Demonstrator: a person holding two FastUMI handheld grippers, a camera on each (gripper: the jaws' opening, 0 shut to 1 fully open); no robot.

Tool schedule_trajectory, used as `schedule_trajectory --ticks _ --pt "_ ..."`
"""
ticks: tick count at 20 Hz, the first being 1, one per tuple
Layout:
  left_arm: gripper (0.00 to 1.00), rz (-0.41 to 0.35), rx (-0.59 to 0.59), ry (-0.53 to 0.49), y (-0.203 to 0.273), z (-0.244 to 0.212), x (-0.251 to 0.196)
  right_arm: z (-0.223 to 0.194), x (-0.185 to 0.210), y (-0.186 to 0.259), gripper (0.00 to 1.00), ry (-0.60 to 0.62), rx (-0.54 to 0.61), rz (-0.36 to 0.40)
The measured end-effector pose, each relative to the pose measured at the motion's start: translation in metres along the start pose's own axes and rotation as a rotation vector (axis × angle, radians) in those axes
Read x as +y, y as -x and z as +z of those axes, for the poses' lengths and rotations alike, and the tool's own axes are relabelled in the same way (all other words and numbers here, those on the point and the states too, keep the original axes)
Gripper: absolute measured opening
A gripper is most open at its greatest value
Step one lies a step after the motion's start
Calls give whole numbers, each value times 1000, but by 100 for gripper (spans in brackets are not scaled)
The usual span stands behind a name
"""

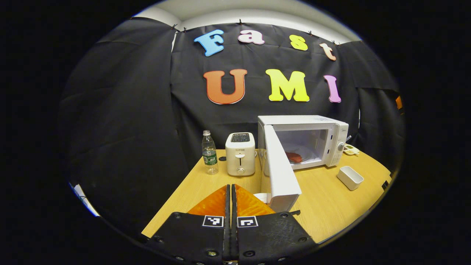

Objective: Open the microwave oven with the left hand, put the food in, and close the microwave oven.

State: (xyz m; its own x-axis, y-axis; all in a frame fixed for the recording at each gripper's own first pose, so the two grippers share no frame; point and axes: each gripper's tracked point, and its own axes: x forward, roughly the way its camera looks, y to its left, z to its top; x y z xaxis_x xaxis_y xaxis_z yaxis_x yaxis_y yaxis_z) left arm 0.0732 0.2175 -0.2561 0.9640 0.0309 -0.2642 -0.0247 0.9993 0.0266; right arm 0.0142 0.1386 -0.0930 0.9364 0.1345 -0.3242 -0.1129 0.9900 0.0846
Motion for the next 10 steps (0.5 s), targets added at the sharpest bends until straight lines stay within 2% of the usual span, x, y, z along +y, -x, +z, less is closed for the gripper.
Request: schedule_trajectory --ticks 7,10 --pt "0 -74 -21 -40 7 5 -27 -1 -1 -2 100 1 2 -12" --pt "0 -98 -14 -23 11 4 -40 -1 -3 -3 100 25 -3 -21"
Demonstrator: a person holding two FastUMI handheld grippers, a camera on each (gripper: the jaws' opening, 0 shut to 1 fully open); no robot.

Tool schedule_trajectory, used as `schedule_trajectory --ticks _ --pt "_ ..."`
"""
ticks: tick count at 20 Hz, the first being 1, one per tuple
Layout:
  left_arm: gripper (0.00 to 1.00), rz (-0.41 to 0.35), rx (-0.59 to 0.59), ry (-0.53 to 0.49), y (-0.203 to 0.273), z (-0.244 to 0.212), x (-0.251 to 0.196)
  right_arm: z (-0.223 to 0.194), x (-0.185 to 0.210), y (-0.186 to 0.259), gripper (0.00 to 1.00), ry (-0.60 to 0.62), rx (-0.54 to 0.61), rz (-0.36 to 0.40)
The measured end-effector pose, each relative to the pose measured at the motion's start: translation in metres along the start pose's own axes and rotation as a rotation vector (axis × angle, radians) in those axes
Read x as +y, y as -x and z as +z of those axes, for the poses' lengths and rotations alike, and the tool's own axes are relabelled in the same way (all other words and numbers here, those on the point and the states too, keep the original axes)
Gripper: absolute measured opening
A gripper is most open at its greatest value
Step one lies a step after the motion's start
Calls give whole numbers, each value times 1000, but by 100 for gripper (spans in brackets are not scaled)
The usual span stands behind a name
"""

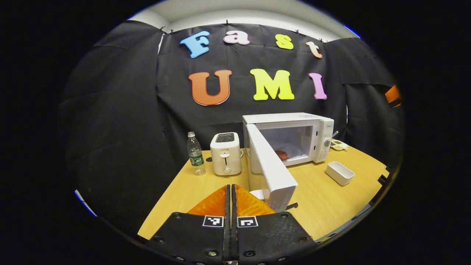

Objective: Open the microwave oven with the left hand, put the food in, and close the microwave oven.

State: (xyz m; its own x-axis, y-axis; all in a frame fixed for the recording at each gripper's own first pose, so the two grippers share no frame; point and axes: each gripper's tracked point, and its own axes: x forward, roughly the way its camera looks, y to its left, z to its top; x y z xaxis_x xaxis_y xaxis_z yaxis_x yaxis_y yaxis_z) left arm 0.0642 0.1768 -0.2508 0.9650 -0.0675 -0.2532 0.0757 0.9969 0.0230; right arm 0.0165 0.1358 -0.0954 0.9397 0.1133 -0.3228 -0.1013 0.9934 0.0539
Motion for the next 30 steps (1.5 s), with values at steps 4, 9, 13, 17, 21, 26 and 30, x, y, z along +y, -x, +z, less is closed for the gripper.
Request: schedule_trajectory --ticks 4,9,13,17,21,26,30 --pt "10 -38 11 16 1 -3 -27 -6 -2 0 90 -4 17 11" --pt "10 -87 24 19 -5 -2 -69 -11 -10 -2 100 6 26 13" --pt "0 -124 24 2 -16 4 -107 -10 -25 -4 100 20 32 15" --pt "0 -156 20 -13 -30 11 -140 0 -41 -6 100 34 21 28" --pt "0 -176 17 -14 -52 18 -175 8 -68 -13 100 49 15 27" --pt "0 -205 20 -25 -85 28 -219 16 -108 -29 100 61 22 18" --pt "0 -209 22 -35 -112 34 -248 22 -144 -41 100 72 21 2"
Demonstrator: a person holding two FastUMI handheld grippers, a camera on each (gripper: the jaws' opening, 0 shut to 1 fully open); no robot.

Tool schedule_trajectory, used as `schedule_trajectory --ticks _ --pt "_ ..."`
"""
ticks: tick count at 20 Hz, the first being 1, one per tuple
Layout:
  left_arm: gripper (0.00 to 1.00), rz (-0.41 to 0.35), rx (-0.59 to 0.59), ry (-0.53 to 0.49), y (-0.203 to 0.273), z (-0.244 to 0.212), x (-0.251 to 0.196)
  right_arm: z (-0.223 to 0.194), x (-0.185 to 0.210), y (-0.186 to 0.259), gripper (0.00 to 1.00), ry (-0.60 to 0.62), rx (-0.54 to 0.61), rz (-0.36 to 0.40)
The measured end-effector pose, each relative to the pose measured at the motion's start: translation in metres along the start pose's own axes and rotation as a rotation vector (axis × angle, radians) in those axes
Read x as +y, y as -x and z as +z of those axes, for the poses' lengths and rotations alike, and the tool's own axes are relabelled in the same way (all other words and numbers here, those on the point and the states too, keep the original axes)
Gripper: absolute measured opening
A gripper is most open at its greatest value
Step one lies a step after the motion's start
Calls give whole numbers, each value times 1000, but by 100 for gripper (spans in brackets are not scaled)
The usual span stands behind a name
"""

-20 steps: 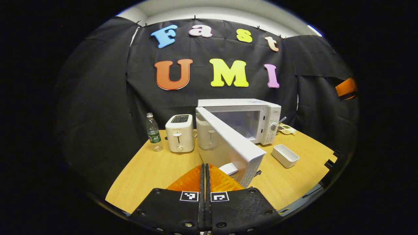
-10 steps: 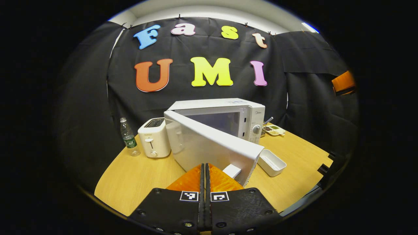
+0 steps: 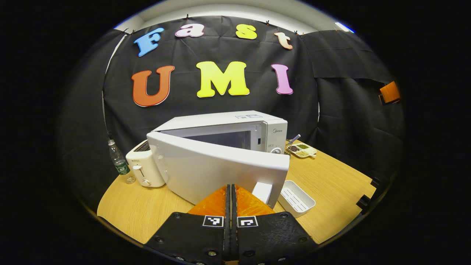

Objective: Open the microwave oven with the left hand, put the food in, and close the microwave oven.

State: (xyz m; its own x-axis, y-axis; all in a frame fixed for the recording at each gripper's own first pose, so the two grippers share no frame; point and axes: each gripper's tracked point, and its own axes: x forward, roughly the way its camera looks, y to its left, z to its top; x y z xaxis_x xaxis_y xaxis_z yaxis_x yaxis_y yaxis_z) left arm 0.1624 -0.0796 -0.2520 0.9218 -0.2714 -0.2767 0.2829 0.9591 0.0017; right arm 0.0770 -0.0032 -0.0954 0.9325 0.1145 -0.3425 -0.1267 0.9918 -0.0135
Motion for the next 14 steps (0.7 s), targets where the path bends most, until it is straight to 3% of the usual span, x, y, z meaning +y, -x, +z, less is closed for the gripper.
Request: schedule_trajectory --ticks 2,3,4,6,7,8,14 --pt "0 1 6 5 -16 3 -10 2 -17 -8 100 -9 3 -3" --pt "0 1 6 4 -24 5 -15 2 -25 -10 91 -13 5 -6" --pt "0 1 5 1 -32 7 -19 2 -33 -13 100 -16 8 -9" --pt "0 1 9 -4 -52 11 -27 1 -48 -20 100 -25 19 -14" --pt "0 2 9 -6 -61 14 -29 0 -56 -23 91 -31 23 -19" --pt "0 7 8 -9 -72 16 -32 0 -63 -25 100 -39 28 -22" --pt "0 21 14 -7 -123 30 -41 -4 -100 -41 100 -69 54 -55"
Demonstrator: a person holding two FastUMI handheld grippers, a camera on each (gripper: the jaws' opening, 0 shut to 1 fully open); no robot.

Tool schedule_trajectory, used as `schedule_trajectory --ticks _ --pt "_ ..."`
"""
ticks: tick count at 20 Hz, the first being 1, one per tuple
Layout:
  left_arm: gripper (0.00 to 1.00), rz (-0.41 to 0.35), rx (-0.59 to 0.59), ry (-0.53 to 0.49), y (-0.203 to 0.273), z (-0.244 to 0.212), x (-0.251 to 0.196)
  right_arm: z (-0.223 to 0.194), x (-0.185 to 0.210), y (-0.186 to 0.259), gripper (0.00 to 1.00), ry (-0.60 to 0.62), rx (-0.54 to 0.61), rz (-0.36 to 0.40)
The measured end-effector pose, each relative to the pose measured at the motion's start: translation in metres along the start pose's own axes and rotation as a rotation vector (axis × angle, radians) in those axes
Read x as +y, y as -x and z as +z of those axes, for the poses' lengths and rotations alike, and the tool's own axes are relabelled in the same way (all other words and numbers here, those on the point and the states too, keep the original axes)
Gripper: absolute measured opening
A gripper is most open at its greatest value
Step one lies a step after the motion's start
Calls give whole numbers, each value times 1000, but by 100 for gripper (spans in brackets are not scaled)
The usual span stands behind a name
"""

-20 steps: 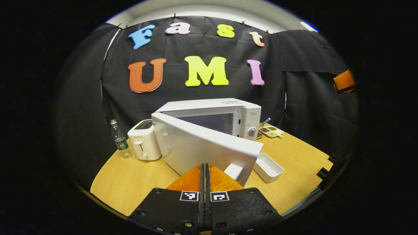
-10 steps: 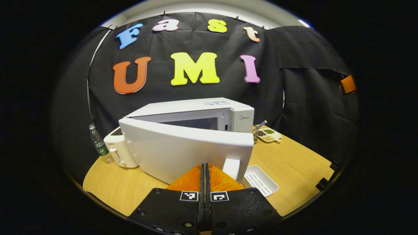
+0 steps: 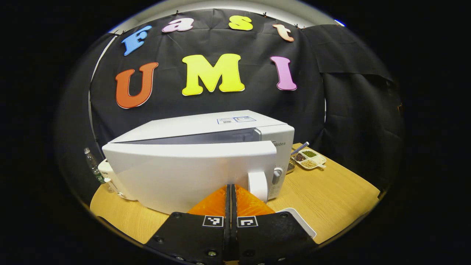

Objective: Open the microwave oven with the left hand, put the food in, and close the microwave oven.

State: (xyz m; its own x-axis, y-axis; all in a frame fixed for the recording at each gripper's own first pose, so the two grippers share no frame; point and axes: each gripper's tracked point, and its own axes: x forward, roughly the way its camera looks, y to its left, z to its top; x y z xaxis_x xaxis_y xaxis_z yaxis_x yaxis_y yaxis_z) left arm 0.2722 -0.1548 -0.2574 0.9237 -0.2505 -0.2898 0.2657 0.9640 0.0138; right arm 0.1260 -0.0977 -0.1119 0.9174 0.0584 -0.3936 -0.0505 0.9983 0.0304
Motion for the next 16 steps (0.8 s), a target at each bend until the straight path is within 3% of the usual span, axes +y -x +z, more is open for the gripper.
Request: schedule_trajectory --ticks 1,2,3,4,5,6,7,8,9,13,14,15,16 --pt "0 3 -2 0 -6 2 -1 1 -5 -3 100 -2 3 -4" --pt "0 4 2 -1 -14 3 -1 1 -8 -7 91 -7 8 -4" --pt "0 8 4 -3 -21 5 0 2 -11 -11 100 -13 12 -3" --pt "0 12 1 -6 -27 7 1 3 -13 -15 91 -16 15 -2" --pt "0 19 0 -10 -32 10 3 5 -15 -19 100 -20 14 -6" --pt "0 25 5 -3 -33 10 4 7 -16 -23 91 -24 17 -4" --pt "0 25 6 8 -32 10 4 8 -17 -26 100 -30 19 0" --pt "0 21 7 2 -34 8 2 10 -18 -27 91 -36 18 1" --pt "0 20 2 -8 -34 11 1 11 -19 -29 100 -38 17 3" --pt "0 33 27 21 -43 11 1 10 -16 -37 100 -47 32 16" --pt "0 38 30 17 -45 10 1 10 -12 -38 91 -51 36 26" --pt "0 38 34 -3 -45 10 2 10 -10 -39 100 -59 37 30" --pt "0 45 32 -12 -43 11 2 9 -7 -39 100 -65 39 36"
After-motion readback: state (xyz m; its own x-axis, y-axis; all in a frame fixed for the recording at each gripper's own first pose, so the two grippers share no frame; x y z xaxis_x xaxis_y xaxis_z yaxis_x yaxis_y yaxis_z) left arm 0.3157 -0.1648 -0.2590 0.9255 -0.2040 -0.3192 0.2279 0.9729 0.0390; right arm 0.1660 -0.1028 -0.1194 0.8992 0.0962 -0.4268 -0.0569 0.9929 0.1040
